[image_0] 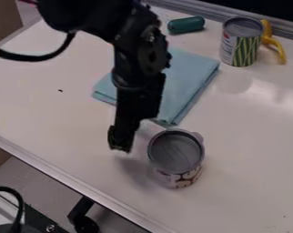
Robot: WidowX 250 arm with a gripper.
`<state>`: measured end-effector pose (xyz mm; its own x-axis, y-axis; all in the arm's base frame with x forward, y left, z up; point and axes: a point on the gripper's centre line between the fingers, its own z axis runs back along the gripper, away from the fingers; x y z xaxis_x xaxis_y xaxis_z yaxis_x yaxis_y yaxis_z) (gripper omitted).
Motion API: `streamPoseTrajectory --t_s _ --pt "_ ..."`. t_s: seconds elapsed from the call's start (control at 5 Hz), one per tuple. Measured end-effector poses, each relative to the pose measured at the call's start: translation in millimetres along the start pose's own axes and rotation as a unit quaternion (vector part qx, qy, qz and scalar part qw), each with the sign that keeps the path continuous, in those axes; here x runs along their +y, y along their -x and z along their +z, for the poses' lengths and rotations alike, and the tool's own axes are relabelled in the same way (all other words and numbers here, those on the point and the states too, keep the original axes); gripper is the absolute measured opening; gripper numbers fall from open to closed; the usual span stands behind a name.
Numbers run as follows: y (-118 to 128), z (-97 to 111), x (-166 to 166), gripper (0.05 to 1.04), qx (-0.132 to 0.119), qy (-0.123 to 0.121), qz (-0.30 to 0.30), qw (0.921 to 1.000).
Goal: Move the red can to the bottom right of the table
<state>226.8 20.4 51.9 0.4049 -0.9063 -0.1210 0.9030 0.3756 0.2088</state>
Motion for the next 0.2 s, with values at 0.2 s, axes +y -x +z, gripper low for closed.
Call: streamPoseTrajectory --t_s 0.2 --pt "29.8 -1.9 21.4 1.000 0.011 -0.025 0.058 0.9980"
